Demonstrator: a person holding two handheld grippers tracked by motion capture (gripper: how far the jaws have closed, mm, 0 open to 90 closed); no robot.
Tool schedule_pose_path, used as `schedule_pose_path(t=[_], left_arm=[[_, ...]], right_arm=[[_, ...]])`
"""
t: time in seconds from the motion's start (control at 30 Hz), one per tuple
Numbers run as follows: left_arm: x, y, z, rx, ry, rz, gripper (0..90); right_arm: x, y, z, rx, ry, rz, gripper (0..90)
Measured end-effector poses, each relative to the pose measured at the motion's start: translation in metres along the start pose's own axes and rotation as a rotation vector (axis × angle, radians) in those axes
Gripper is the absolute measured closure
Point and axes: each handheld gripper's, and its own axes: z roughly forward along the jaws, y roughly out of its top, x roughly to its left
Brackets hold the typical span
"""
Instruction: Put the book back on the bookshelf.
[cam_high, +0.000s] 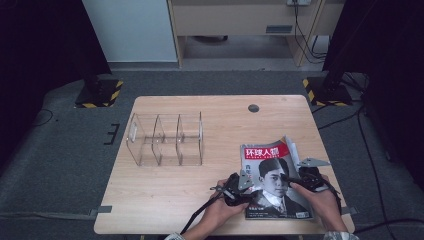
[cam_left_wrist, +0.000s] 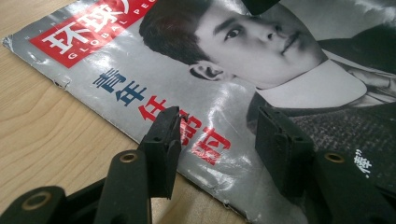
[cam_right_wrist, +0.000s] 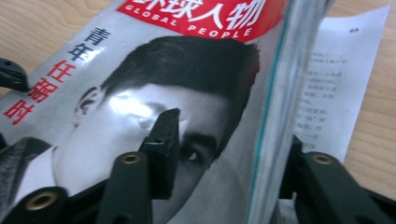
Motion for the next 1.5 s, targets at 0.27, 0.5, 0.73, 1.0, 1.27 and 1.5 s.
schedule_pose_path(t=[0.27,0.5,0.73,1.0,1.27,1.5], left_arm=[[0.0,0.0,0.0,-0.001,-0.001,-0.002,49.7],[0.011,0.001,-0.004,-0.034,-0.013,-0.05,24.7],[0.036,0.0,-0.011,-0.051,0.016,-0.139,14.1],[0.046,-0.002,-0.008,-0.018,0.02,-0.178,14.3],[0.045,0.0,-0.008,-0.024,-0.017,-0.182,15.7],[0.047,0.002,0.004,0.006,-0.085,-0.201,18.4]], right_arm=[[0.003,0.001,-0.002,0.009,-0.004,-0.022,69.1],[0.006,0.004,-0.009,-0.04,0.015,-0.01,85.0],[0.009,0.007,-0.016,-0.098,0.045,-0.007,87.6],[0.009,0.006,-0.027,-0.183,0.116,0.002,87.8],[0.006,0.005,-0.035,-0.273,0.209,0.063,87.9],[0.003,0.002,-0.03,-0.294,0.255,0.142,87.9]])
